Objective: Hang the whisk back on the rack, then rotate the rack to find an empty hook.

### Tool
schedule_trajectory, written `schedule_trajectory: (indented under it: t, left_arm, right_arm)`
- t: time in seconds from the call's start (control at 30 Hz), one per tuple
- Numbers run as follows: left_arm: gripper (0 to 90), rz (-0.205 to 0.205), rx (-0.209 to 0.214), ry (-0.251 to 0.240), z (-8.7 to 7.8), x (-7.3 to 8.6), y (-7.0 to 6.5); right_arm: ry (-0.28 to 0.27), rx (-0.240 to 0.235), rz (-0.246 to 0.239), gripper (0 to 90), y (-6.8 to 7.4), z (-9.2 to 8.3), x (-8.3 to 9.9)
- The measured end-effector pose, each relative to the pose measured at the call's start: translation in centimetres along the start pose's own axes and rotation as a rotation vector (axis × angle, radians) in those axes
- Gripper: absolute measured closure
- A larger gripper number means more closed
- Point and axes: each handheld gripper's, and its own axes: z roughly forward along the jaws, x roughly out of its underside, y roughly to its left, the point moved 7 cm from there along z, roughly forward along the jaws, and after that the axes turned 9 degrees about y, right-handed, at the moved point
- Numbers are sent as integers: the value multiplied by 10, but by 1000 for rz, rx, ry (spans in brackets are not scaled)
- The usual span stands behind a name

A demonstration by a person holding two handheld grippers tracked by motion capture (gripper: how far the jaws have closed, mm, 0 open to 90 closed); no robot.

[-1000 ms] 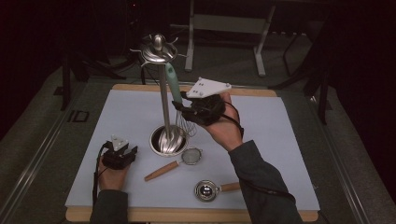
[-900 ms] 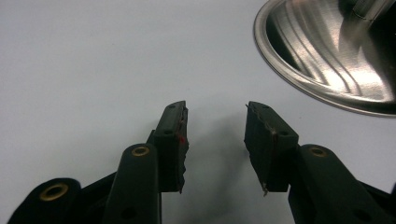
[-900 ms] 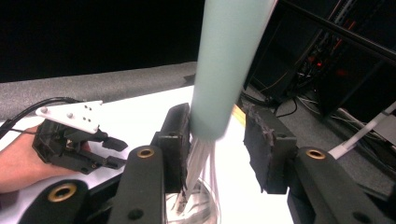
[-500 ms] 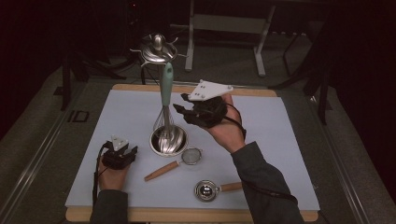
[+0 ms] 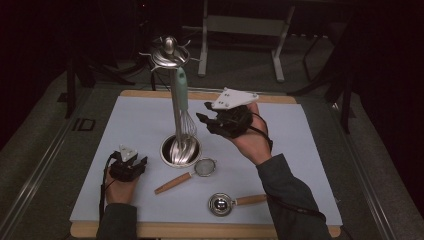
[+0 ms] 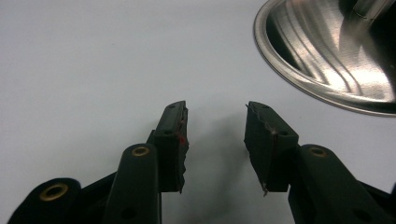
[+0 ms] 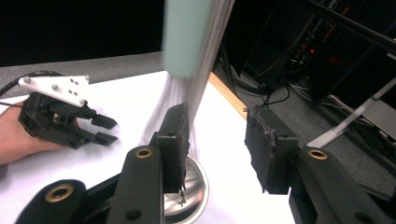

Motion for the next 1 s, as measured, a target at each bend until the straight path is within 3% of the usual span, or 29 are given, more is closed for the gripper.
schedule_trajectory:
  t: [0.17, 0.37, 0.53, 0.6, 0.73, 0.77, 0.83, 1.0]
  left_arm:
    - [592, -1, -1, 0, 0, 0, 0]
    - [608, -2, -2, -8, -1, 0, 0]
    - [675, -11, 6, -38, -4, -1, 1]
    - [723, -37, 35, -60, -7, -2, 1]
    - [827, -44, 45, -101, -15, -7, 0]
    - [851, -49, 64, -139, -22, -12, -2]
    - [887, -52, 81, -168, -29, -16, -3]
    - [897, -92, 124, -269, -50, -30, -1]
  right_arm:
    - [9, 5, 5, 592, -5, -3, 8]
    - [42, 13, 31, 589, -16, -4, 30]
    - [56, 9, 53, 582, -22, -4, 45]
    - [70, 21, 55, 580, -25, -5, 52]
    - [92, 39, 59, 576, -30, -7, 66]
    - [106, 53, 70, 574, -34, -9, 78]
    - [116, 62, 89, 573, -37, -11, 88]
    - [142, 64, 128, 566, -45, -12, 114]
